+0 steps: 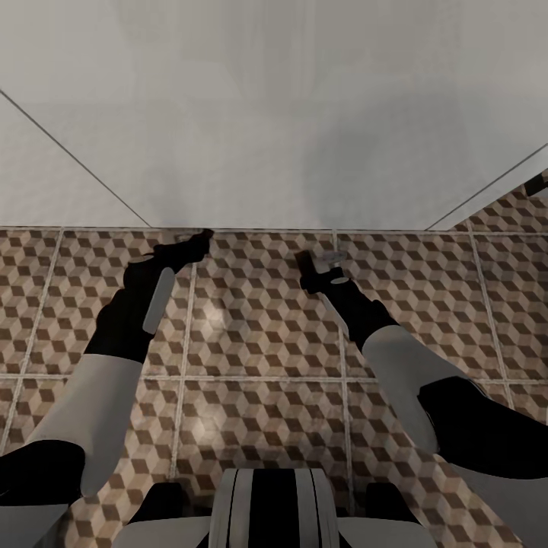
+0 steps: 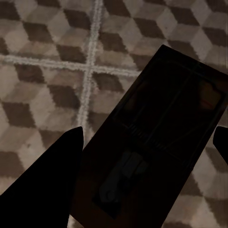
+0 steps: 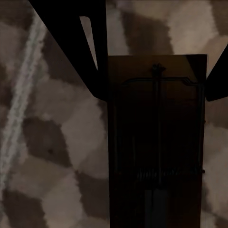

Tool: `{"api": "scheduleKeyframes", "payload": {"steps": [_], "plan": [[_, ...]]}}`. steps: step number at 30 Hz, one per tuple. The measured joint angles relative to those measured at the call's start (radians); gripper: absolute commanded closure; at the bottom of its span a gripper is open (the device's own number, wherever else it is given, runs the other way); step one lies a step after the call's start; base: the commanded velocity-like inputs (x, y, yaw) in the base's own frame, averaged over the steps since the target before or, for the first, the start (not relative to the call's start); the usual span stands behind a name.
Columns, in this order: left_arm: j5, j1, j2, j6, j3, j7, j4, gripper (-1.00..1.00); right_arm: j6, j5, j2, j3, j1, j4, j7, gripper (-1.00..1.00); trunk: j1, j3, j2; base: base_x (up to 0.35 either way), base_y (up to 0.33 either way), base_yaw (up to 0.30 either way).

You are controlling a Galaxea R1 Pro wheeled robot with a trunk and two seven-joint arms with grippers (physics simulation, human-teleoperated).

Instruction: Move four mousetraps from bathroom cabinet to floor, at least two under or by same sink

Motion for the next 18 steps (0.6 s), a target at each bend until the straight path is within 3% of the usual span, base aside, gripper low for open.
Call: {"api": "scheduleKeyframes", "payload": {"steps": [5,11,18], "plan": [[0.0,0.0,-0.003,-0.001,-0.005,-0.01,-0.003,1.0,-0.004,0.0,-0.002,-0.001,0.0,0.001,0.0,1.0,0.0,0.0,0.0,0.0,0.0,0.0],[-0.002,0.001,0.0,-0.004,-0.006,-0.088,0.003,1.0,-0.007,0.0,-0.002,0.0,0.0,-0.01,0.002,1.0,0.0,0.0,0.0,0.0,0.0,0.0],[-0.003,0.001,0.003,-0.005,-0.006,-0.105,0.007,1.0,-0.014,-0.001,-0.001,0.0,0.0,-0.02,0.006,1.0,0.0,0.0,0.0,0.0,0.0,0.0]]}}
